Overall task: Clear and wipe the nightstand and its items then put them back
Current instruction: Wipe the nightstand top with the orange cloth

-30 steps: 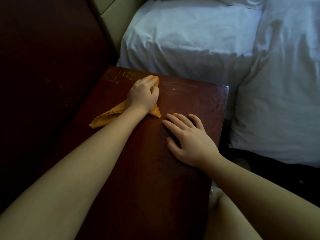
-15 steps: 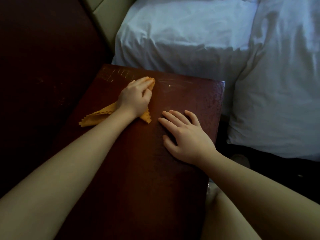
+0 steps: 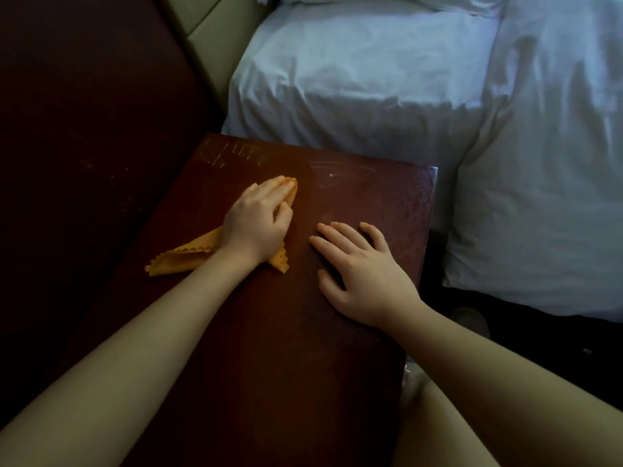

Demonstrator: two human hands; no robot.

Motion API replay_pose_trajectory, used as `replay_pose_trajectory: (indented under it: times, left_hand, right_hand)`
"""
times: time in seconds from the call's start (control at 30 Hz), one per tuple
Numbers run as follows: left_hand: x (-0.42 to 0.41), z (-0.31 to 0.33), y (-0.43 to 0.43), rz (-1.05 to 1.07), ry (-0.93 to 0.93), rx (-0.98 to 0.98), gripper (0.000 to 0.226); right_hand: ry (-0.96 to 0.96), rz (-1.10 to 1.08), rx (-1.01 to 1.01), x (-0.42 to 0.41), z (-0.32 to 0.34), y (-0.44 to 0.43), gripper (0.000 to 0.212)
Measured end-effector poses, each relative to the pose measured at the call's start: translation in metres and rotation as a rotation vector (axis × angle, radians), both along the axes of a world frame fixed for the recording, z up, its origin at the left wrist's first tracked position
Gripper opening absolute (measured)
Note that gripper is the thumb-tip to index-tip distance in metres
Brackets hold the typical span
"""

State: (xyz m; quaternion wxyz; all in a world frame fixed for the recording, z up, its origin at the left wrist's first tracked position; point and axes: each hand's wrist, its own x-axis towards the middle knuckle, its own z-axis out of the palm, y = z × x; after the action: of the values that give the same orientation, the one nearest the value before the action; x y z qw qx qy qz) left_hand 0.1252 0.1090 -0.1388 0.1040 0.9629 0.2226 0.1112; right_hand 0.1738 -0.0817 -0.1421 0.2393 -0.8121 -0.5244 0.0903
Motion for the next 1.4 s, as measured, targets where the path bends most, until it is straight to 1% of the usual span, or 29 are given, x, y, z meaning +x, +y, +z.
replay_pose_trajectory:
  times: [0.1, 0.17, 0.23, 0.3, 0.37, 0.43, 0.57, 0.7, 0.77, 0.93, 1.07, 1.17, 1.27, 1.33, 1.4]
  left_hand:
    - [0.020, -0.003, -0.002, 0.144, -0.039, -0.012, 0.043]
    - [0.029, -0.004, -0.002, 0.174, -0.050, -0.015, 0.043]
    - [0.030, -0.004, -0.002, 0.152, -0.051, -0.038, 0.042]
    - [0.021, -0.003, -0.006, 0.076, -0.041, -0.048, 0.041]
    - [0.008, -0.003, -0.011, 0.002, -0.020, -0.015, 0.040]
    - [-0.006, -0.002, -0.015, -0.025, -0.007, 0.005, 0.043]
    - [-0.022, 0.000, -0.014, 0.005, -0.006, -0.001, 0.049]
    - [-0.001, 0.001, -0.012, 0.135, -0.047, -0.020, 0.040]
    - [0.015, 0.000, -0.013, 0.168, -0.069, -0.011, 0.039]
    - [0.026, -0.002, -0.024, 0.124, -0.062, 0.015, 0.040]
    - [0.001, 0.000, -0.039, 0.019, -0.024, 0.028, 0.039]
    - [-0.021, 0.000, -0.047, 0.007, -0.009, 0.051, 0.038]
    - [-0.025, -0.001, -0.048, 0.060, -0.014, 0.034, 0.038]
    - [-0.015, 0.000, -0.046, 0.151, -0.041, -0.008, 0.038]
    - [-0.002, 0.001, -0.045, 0.246, -0.052, -0.039, 0.039]
  right_hand:
    - [0.005, 0.002, 0.001, 0.000, 0.000, 0.000, 0.055]
    - [0.005, 0.006, 0.000, 0.000, 0.000, 0.000, 0.054]
    - [0.002, 0.010, -0.002, 0.001, -0.001, -0.001, 0.053]
    - [0.003, 0.014, -0.003, 0.002, -0.001, -0.001, 0.052]
    - [0.004, 0.015, 0.001, 0.001, -0.002, -0.001, 0.053]
    - [0.007, 0.013, 0.011, 0.001, -0.002, -0.001, 0.053]
    - [0.006, 0.017, 0.013, 0.002, -0.002, 0.000, 0.053]
    - [-0.001, 0.010, 0.022, 0.001, -0.003, 0.000, 0.054]
    - [-0.012, 0.002, 0.024, 0.000, -0.002, 0.000, 0.054]
    - [-0.024, 0.008, 0.021, -0.001, -0.001, 0.000, 0.052]
    - [-0.018, 0.019, -0.006, 0.000, 0.002, -0.001, 0.052]
    - [-0.030, 0.009, 0.000, -0.004, 0.007, -0.004, 0.049]
    - [-0.085, -0.066, 0.081, -0.008, 0.011, -0.014, 0.045]
    - [-0.130, -0.130, 0.146, -0.007, 0.010, -0.019, 0.042]
    - [-0.136, -0.202, 0.139, -0.007, 0.010, -0.021, 0.037]
